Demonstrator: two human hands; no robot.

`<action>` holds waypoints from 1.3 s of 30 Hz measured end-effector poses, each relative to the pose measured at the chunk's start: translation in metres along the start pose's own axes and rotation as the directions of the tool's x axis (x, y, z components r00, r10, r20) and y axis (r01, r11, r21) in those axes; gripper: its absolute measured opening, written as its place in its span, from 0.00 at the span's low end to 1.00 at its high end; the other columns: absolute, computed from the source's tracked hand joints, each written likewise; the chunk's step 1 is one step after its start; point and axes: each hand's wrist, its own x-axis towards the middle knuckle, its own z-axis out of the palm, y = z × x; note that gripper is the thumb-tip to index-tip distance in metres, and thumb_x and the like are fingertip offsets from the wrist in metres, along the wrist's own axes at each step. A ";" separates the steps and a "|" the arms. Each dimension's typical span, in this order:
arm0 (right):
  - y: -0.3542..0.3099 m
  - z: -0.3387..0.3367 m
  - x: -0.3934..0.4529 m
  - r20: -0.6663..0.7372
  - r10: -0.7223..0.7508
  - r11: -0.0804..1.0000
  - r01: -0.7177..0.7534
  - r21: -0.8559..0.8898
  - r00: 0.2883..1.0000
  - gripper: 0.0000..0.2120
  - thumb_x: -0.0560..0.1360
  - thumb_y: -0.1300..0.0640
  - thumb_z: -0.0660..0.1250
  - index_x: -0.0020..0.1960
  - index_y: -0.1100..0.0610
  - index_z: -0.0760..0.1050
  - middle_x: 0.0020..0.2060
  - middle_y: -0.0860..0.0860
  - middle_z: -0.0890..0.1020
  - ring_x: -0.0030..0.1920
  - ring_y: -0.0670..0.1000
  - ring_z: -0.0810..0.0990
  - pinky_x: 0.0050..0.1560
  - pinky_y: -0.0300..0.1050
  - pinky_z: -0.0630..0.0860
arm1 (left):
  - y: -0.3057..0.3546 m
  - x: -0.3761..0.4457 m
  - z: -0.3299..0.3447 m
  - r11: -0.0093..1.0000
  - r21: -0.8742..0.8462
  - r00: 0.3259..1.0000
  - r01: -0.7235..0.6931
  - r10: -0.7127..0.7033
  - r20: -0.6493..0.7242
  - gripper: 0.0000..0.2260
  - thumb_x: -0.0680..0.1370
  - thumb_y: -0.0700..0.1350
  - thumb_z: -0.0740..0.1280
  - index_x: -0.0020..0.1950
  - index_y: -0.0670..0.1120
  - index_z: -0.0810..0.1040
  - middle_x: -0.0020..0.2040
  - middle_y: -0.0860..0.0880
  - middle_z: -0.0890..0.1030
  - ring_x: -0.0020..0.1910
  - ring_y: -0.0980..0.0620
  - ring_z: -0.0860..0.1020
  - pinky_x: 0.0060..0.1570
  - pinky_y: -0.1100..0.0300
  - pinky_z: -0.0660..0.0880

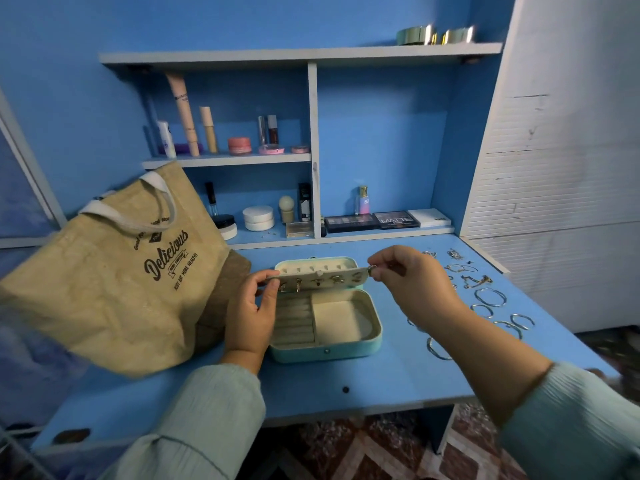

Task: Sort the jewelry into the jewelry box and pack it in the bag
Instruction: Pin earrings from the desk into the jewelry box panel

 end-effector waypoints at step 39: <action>-0.009 0.031 0.030 0.329 -0.137 0.946 0.222 -0.237 0.934 0.07 0.77 0.58 0.64 0.53 0.51 0.78 0.43 0.43 0.76 0.42 0.41 0.71 0.36 0.23 0.63 | 0.029 0.016 -0.053 0.942 0.023 0.809 0.336 -0.301 0.504 0.11 0.78 0.34 0.61 0.53 0.47 0.79 0.50 0.56 0.78 0.49 0.61 0.76 0.45 0.78 0.70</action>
